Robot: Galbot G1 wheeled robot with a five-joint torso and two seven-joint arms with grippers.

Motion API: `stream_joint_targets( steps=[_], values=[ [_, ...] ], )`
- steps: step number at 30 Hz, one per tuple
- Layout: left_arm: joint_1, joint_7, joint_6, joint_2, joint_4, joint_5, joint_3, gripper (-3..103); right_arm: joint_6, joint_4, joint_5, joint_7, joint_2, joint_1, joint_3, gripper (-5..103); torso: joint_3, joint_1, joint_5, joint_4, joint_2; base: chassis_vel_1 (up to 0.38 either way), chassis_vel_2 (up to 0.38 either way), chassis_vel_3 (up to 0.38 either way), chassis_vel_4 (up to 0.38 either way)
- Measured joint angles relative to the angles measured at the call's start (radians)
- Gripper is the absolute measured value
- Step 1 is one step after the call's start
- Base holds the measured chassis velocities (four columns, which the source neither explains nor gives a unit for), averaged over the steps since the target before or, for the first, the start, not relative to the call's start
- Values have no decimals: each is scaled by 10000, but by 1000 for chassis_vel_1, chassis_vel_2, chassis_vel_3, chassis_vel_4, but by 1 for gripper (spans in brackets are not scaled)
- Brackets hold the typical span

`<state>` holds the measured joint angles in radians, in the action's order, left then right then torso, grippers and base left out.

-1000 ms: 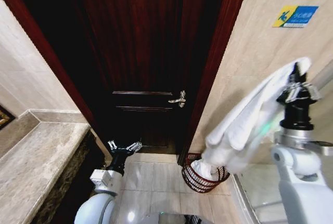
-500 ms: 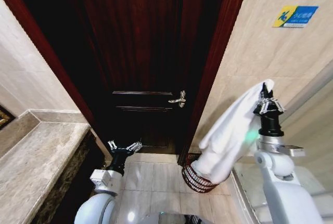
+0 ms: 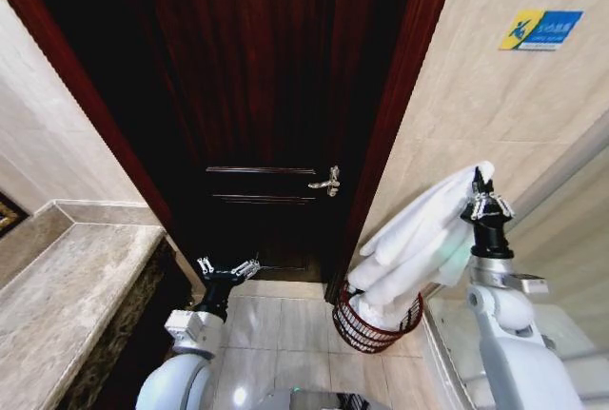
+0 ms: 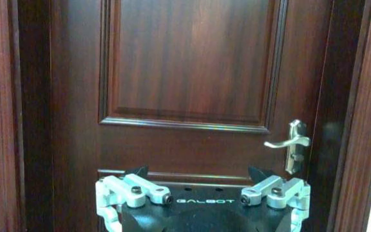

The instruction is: Discard the used towel into the hamper.

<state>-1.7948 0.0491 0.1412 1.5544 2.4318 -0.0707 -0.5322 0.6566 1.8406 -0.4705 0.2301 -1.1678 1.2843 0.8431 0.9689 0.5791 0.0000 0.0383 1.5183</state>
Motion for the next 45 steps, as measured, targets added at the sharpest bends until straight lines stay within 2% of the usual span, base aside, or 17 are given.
stream_joint_targets(
  steps=[10,23,30,37,45],
  values=[
    [0,0,0,0,1,0,0,100,444,-1213,-207,577,-238,-36,-414,2,0,0,0,0,0,0,0,0,0],
    [0,0,0,0,0,0,0,100,989,-2914,343,434,-630,-1152,-1173,2,1,2,0,2,0,0,0,0,0],
    [0,0,0,-1,0,0,0,100,1145,-3139,357,581,-850,-922,-1208,2,0,1,0,0,0,0,0,0,0],
    [0,0,0,0,0,0,0,100,1669,-4029,374,947,-1128,-486,-1239,2,0,1,-4,1,0,0,0,0,0],
    [0,0,0,0,0,0,0,100,1689,-4780,225,1160,-1283,-237,-1272,2,0,0,-4,0,0,0,0,0,0]
  ],
)
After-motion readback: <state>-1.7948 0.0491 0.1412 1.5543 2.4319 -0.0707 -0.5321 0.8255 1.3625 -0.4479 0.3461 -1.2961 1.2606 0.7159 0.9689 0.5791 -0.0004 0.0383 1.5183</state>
